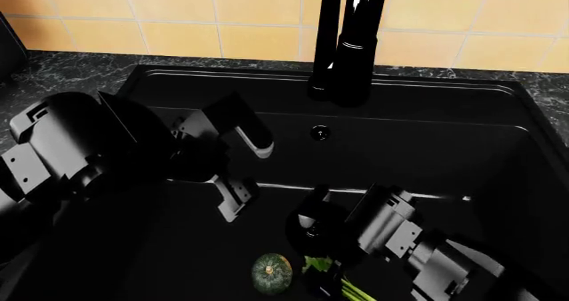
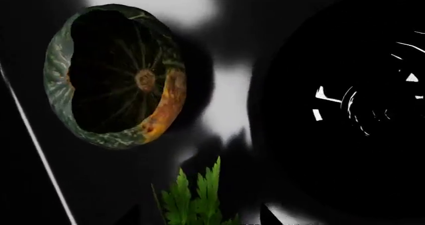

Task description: Pick up the fruits and vegetables and place them in the sink. Turn on the sink faucet to wash them. Then turn the sink off and put them in the tray.

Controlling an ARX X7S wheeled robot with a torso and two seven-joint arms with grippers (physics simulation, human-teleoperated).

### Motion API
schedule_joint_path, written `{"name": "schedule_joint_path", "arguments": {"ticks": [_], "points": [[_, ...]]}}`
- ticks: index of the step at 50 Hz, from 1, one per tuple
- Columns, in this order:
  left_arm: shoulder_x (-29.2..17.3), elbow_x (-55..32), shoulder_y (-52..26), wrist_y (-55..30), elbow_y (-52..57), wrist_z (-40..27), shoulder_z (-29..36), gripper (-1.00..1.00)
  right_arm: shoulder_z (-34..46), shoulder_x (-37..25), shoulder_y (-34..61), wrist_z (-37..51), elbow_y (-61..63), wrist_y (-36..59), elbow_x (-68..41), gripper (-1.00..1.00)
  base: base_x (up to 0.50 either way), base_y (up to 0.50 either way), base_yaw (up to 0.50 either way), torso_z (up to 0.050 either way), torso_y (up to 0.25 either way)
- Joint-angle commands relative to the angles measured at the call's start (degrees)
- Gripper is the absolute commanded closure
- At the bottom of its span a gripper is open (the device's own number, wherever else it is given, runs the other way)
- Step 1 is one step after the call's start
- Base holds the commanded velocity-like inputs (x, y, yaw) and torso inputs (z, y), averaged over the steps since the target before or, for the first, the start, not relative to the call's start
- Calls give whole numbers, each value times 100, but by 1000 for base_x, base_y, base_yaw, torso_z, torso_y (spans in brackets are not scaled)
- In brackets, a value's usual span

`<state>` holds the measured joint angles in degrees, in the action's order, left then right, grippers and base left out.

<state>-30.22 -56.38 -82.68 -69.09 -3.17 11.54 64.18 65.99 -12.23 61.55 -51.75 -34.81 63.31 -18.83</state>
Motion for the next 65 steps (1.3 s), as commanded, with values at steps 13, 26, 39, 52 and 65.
{"name": "schedule_joint_path", "arguments": {"ticks": [13, 26, 39, 52, 65], "points": [[-21, -18, 6, 2, 44, 19, 67, -100, -245, -751, 103, 527, 1108, 741, 142, 100, 0, 0, -1, 0, 0], [105, -17, -166, -98, -30, 569, 416, -100, -1141, -1187, 499, 1077, 2073, 1224, 76, 100, 0, 0, 0, 0, 0], [379, -61, -341, -38, -478, 1637, 824, -100, -1491, -1470, 738, 1337, 2615, 1565, 88, 100, 0, 0, 0, 0, 0], [596, -82, -527, 301, -824, 2855, 1092, -100, -1522, -1543, 817, 1445, 2676, 1627, 129, 100, 0, 0, 0, 0, 0], [956, 103, -535, 639, -1821, 3379, 1184, -100, -1575, -1564, 822, 1537, 2659, 1623, 145, 100, 0, 0, 0, 0, 0]]}}
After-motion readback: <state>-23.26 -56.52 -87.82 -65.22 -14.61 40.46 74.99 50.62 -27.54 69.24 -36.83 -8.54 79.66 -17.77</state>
